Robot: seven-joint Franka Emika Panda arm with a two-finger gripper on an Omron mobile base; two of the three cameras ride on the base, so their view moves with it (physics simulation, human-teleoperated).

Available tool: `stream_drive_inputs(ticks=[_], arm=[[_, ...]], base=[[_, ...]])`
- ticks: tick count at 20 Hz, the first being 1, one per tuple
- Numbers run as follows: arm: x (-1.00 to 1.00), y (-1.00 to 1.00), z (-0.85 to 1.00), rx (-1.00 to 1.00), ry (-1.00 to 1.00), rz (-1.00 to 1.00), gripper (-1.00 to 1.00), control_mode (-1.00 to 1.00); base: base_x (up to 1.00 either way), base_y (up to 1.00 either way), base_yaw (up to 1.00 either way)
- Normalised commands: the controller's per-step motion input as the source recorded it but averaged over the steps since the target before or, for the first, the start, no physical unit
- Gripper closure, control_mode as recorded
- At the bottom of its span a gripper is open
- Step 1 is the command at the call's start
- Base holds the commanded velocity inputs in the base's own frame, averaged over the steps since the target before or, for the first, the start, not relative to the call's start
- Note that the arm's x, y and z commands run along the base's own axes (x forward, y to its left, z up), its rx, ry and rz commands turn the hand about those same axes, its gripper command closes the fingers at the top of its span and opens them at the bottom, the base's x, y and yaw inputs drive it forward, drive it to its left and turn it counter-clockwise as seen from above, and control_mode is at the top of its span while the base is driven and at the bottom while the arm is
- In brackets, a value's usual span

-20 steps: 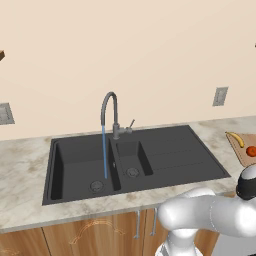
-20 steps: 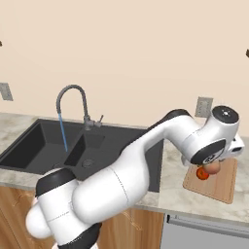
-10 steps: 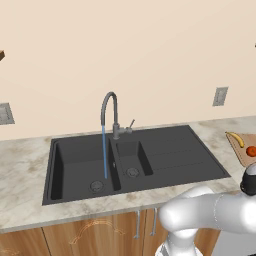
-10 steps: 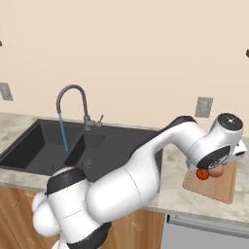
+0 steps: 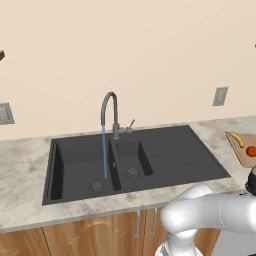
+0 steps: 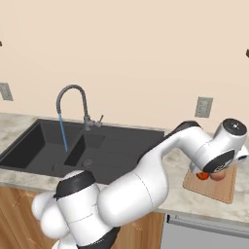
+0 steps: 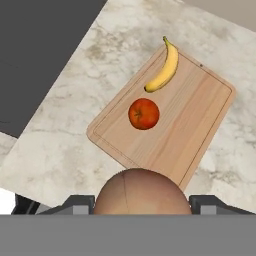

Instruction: Pick the peach, apple, banana from the sink and place them on the cutting board to airdry. Then turn off the sink faucet.

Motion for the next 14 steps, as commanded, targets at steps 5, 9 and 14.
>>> stream_drive_inputs(ticks=[5,9,14], arm=[[0.12,0.0,-0.26,0.0,0.03,0.0,1.0,-1.0],[0.12,0.0,-0.21,0.0,0.03,0.0,1.0,-1.0],[0.11,-0.02,-0.23,0.0,0.0,0.01,1.0,-1.0]], base=[[0.0,0.0,0.0],[0.0,0.0,0.0],[0.0,0.0,0.0]])
